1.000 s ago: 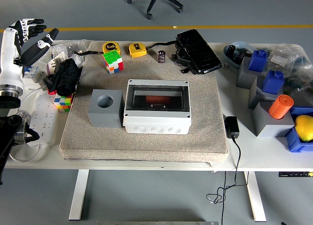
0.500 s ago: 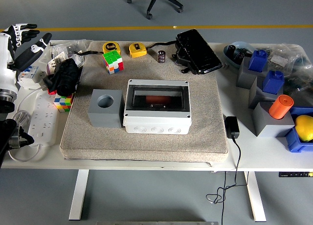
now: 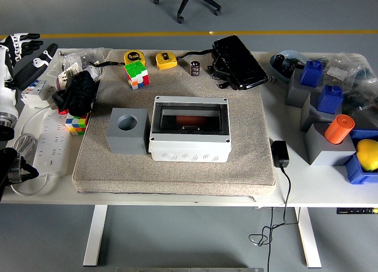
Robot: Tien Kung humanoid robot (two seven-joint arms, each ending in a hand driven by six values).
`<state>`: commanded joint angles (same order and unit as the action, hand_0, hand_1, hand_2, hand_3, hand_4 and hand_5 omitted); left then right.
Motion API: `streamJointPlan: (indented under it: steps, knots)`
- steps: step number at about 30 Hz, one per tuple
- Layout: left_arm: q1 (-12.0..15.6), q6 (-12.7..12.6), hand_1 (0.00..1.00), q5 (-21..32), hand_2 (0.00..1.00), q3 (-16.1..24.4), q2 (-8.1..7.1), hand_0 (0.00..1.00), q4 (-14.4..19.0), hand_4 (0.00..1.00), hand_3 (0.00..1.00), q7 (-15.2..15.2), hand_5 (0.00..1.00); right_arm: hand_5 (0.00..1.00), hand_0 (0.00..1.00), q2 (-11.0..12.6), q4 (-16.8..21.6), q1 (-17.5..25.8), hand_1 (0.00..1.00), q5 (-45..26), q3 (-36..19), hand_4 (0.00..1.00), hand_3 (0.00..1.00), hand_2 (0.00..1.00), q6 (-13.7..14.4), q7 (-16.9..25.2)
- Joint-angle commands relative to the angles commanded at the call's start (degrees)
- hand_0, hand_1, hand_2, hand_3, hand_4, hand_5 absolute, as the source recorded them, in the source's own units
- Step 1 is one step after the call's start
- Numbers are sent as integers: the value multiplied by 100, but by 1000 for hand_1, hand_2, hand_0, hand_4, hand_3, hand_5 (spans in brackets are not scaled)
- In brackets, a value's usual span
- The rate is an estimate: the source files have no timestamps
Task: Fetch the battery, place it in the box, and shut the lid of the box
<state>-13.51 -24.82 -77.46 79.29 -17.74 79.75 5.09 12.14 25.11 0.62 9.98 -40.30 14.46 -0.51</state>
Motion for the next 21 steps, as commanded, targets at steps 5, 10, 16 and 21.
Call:
streamJointPlan:
  steps: [5,10,16,21]
  knots:
    - [-13,5,673,3,617,-2,18,702,8,957,625,-10,470,526,605,-21,-33,0,631,-49,20,967,569,649,-17,2]
    - [-16,8,673,-5,617,22,-1,702,17,958,625,-21,472,526,606,-22,-9,-44,631,-40,-7,967,569,650,-2,19]
    - [2,5,674,-13,618,59,-15,703,30,958,624,-26,475,527,606,-16,-15,-78,632,-58,-5,967,569,650,8,9]
    - [9,-2,672,-11,617,64,-20,703,38,957,624,-21,474,528,606,-4,-18,-95,631,-64,2,968,570,649,4,8]
